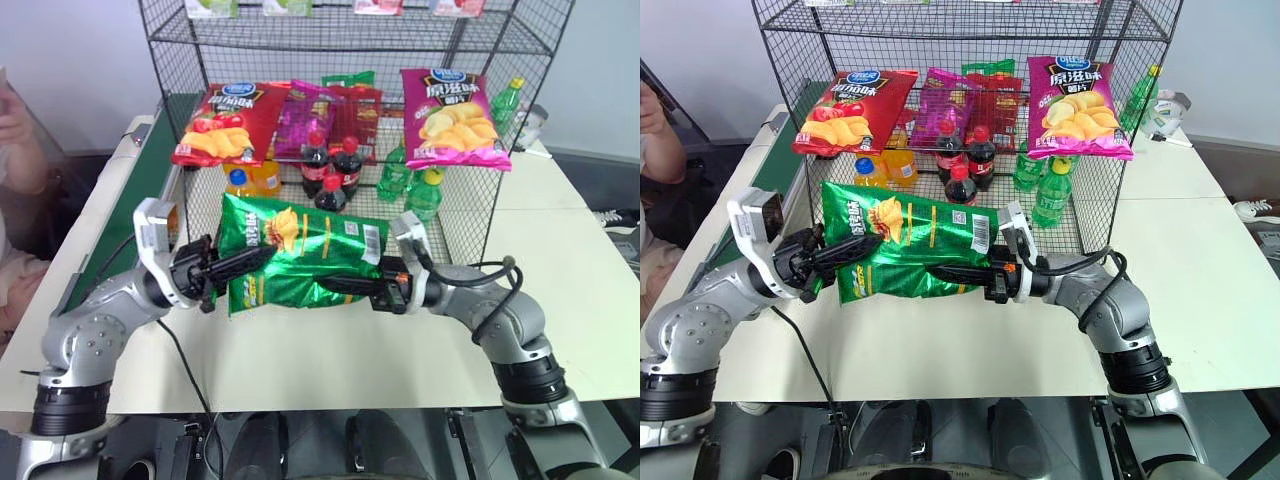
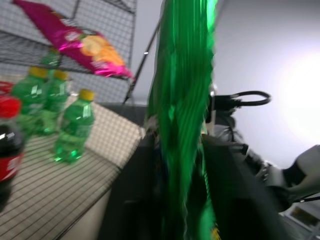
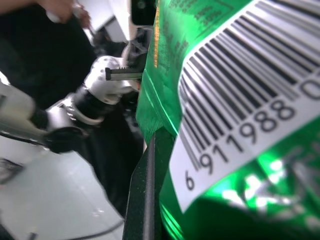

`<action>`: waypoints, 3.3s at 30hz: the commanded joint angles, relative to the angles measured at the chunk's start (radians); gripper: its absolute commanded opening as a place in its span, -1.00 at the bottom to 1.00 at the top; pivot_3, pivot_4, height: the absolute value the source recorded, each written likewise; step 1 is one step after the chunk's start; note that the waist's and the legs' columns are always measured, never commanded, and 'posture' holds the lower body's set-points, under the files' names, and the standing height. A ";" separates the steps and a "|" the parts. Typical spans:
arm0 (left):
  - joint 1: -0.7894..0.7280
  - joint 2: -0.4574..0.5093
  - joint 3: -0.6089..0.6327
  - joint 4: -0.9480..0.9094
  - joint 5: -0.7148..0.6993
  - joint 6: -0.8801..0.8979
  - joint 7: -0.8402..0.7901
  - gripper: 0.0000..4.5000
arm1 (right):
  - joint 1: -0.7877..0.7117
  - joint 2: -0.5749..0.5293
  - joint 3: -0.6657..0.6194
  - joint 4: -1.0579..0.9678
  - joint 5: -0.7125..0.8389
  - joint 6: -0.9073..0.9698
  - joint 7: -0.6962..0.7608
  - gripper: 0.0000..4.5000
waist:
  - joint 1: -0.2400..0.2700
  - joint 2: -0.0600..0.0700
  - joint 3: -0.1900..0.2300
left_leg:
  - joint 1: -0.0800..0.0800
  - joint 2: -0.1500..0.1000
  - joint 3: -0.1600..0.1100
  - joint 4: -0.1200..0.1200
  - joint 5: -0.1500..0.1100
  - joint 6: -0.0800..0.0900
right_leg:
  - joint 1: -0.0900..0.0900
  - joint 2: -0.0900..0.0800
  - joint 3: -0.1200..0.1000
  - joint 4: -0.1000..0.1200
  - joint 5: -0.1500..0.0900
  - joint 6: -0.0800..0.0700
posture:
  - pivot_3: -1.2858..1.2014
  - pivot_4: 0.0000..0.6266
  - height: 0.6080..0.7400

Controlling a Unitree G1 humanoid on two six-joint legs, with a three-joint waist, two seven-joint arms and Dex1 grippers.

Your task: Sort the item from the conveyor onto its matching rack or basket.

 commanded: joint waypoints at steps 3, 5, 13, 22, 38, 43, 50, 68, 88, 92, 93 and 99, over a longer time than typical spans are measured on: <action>0.032 0.021 0.118 0.032 0.096 -0.133 0.000 0.96 | -0.024 -0.031 0.023 -0.014 -0.268 -0.348 -0.035 -1.00 | 0.001 0.000 0.000 | 0.000 0.000 0.000 0.000 0.000 0.000 | 0.000 0.000 0.000 0.000 0.000 0.000 | 0.03 -0.52 0.98; 0.044 0.019 0.157 0.059 0.124 -0.172 0.013 0.99 | -0.044 -0.046 0.032 0.001 -0.420 -0.568 -0.067 -1.00 | -0.001 0.000 0.000 | 0.000 0.000 0.000 0.000 0.000 0.000 | -0.001 0.000 0.000 0.000 0.000 0.000 | 0.03 -0.52 0.98; 0.077 0.003 0.237 0.082 0.191 -0.274 0.062 0.99 | -0.233 -0.085 -0.074 0.061 -0.958 -1.173 -0.483 -1.00 | 0.000 0.000 0.000 | -0.001 0.000 0.001 0.000 0.001 -0.001 | -0.002 -0.001 0.000 0.000 0.000 0.000 | 0.03 -0.52 0.98; 0.059 -0.041 0.183 0.064 0.253 -0.326 0.099 0.99 | -0.332 -0.056 0.027 0.229 -1.491 -0.904 -0.831 -1.00 | -0.002 -0.001 0.000 | -0.001 0.000 0.001 0.000 0.003 -0.006 | -0.003 -0.001 0.001 0.002 0.000 0.000 | 0.03 -0.52 0.98; 0.108 -0.072 0.149 0.030 0.292 -0.351 0.132 0.99 | -0.447 0.023 0.155 0.448 -1.606 -0.644 -0.968 -1.00 | -0.007 -0.001 0.000 | -0.003 0.000 0.002 -0.002 0.003 -0.005 | -0.006 -0.001 0.002 0.002 0.000 0.000 | 0.03 -0.52 0.98; 0.104 -0.077 0.145 0.032 0.298 -0.358 0.134 0.99 | -0.476 0.037 0.182 0.475 -1.625 -0.597 -0.998 -1.00 | -0.007 -0.001 0.000 | -0.003 0.000 0.002 -0.002 0.003 -0.005 | -0.006 -0.001 0.002 0.002 0.000 0.000 | 0.03 -0.52 0.98; 0.110 -0.087 0.142 0.026 0.307 -0.366 0.140 0.99 | -0.501 0.044 0.205 0.510 -1.615 -0.565 -1.007 -1.00 | -0.007 -0.001 0.000 | -0.003 0.000 0.002 -0.002 0.003 -0.005 | -0.006 -0.001 0.002 0.003 0.000 0.000 | 0.03 -0.52 0.98; 0.124 -0.102 0.130 0.035 0.332 -0.389 0.147 1.00 | -0.535 0.122 0.173 0.418 -1.353 -0.602 -0.847 0.34 | -0.018 -0.001 0.000 | -0.003 0.000 0.002 -0.002 0.003 -0.005 | -0.007 -0.001 0.002 0.004 0.000 0.000 | 0.03 -0.52 0.98; 0.142 -0.092 0.121 0.031 0.356 -0.406 0.145 1.00 | -0.445 0.290 0.038 0.175 -0.851 -0.561 -0.648 0.34 | -0.012 -0.001 0.000 | -0.003 0.000 0.002 -0.002 0.003 -0.005 | -0.007 -0.001 0.002 0.004 0.000 0.000 | 0.03 -0.52 0.98; 0.160 -0.077 0.142 0.021 0.356 -0.411 0.144 1.00 | -0.405 0.323 -0.081 0.022 -0.558 -0.429 -0.567 0.34 | -0.007 -0.001 0.000 | -0.003 0.001 0.002 -0.003 0.003 -0.004 | -0.007 -0.001 0.002 0.004 0.000 0.000 | 0.03 -0.52 0.98; 0.167 -0.068 0.154 0.020 0.360 -0.415 0.149 1.00 | -0.382 0.317 -0.115 -0.028 -0.466 -0.386 -0.540 0.34 | -0.004 -0.001 0.000 | -0.003 0.000 0.002 -0.003 0.003 -0.004 | -0.007 -0.002 0.001 0.003 0.000 0.000 | 0.03 -0.52 0.98; 0.242 0.017 0.253 -0.012 0.376 -0.367 0.221 1.00 | -0.089 0.053 -0.298 -0.211 -0.108 -0.126 -0.314 0.34 | 0.003 -0.001 0.000 | -0.003 0.000 0.000 -0.003 0.001 -0.002 | -0.003 -0.004 -0.001 -0.001 0.000 0.000 | 0.03 -0.52 0.98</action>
